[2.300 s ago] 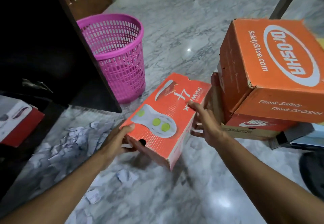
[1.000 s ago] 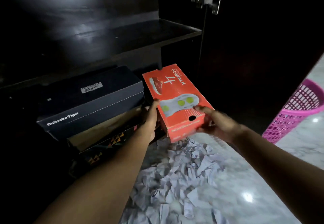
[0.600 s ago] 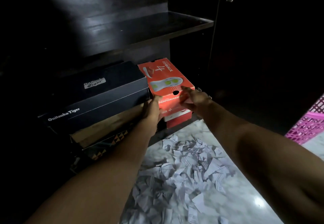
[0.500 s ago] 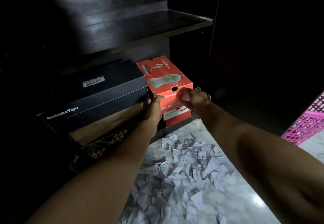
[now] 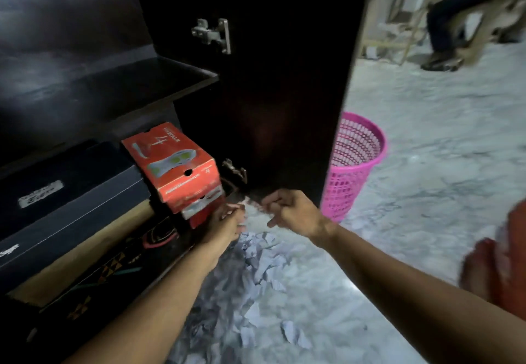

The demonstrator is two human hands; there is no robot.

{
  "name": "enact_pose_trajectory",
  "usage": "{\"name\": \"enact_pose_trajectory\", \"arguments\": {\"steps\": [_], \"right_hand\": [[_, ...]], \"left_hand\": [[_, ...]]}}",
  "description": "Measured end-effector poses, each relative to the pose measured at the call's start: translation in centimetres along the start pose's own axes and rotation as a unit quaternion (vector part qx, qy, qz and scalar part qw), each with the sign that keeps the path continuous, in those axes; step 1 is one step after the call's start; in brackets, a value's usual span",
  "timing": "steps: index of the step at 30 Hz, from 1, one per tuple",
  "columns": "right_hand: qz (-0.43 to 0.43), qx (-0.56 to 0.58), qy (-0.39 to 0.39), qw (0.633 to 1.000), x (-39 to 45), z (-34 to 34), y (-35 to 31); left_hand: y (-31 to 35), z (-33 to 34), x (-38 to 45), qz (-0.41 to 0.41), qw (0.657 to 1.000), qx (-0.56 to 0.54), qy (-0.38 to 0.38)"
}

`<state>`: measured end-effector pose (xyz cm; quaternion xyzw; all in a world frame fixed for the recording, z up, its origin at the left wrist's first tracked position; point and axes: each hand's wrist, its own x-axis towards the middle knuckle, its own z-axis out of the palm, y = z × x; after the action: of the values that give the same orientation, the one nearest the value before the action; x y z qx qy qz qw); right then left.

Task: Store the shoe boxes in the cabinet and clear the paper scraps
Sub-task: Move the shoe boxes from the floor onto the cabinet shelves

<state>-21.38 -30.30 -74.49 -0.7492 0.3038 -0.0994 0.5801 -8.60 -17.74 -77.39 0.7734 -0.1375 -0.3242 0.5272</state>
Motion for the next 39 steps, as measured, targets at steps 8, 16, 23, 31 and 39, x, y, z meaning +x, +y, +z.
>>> {"name": "enact_pose_trajectory", "arguments": {"steps": [8, 16, 23, 31, 39], "right_hand": [[0.033, -0.021, 0.196, 0.98, -13.5, -13.2, 4.4], [0.093, -0.089, 0.514, 0.848, -27.7, -25.8, 9.8], [0.338, -0.066, 0.63, 0.696, -36.6, -31.8, 15.6], [0.346, -0.013, 0.589, 0.73, -37.1, -31.1, 18.2], [0.209, 0.27, 0.508, 0.791, -36.2, -29.5, 16.5]], "left_hand": [[5.4, 14.5, -7.0, 0.042, 0.979, 0.062, -0.188], [7.1, 30.3, -14.7, 0.037, 0.926, 0.087, -0.366], [6.2, 39.1, -20.8, -0.061, 0.868, 0.16, -0.467], [3.5, 39.8, -19.2, -0.082, 0.896, 0.088, -0.428], [1.7, 30.5, -15.7, -0.09, 0.891, 0.053, -0.443]]}}
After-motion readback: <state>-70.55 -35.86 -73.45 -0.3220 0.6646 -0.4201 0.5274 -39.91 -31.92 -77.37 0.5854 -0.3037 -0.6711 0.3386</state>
